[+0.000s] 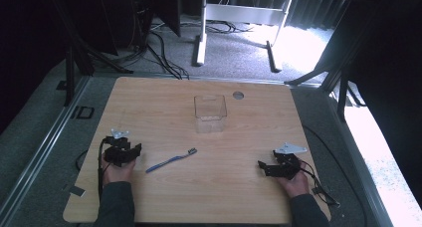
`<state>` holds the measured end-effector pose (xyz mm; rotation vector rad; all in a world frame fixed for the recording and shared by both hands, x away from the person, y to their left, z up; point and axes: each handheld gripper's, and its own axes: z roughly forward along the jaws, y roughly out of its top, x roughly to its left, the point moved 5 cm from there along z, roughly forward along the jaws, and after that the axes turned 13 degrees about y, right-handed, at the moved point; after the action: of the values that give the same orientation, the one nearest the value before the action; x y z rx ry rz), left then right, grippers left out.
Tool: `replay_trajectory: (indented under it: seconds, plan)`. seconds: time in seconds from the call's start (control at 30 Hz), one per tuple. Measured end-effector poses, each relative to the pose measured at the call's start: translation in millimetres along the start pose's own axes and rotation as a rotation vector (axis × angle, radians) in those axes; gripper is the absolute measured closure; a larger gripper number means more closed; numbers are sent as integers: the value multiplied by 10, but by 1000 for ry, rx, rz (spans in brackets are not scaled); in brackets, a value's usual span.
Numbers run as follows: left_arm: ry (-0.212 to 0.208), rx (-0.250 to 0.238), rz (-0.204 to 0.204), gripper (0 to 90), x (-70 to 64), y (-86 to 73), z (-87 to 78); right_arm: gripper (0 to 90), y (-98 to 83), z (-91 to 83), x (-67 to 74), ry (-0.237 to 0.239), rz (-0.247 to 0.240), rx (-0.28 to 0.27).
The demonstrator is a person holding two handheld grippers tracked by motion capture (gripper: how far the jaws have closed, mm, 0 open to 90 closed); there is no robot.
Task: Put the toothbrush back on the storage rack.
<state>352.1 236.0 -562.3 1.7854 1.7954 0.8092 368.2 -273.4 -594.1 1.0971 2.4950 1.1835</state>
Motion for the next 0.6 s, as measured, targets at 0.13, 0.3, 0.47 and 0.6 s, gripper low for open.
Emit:
replay_trajectory:
  seconds: [0.13, 0.3, 0.47, 0.6]
  plan:
    - [-26, -38, 33, 538, 35, 73, -132, 187, 0, 0, 0, 0, -1, 0]
    - [-69, -63, 80, 511, 38, 155, -261, 187, 1, 0, -1, 0, -1, 0]
    - [-92, -84, 103, 505, 26, 217, -362, 187, 3, 2, -1, 1, 0, -1]
    - [-103, -96, 129, 509, -26, 280, -451, 187, 3, 3, 1, 1, 2, -1]
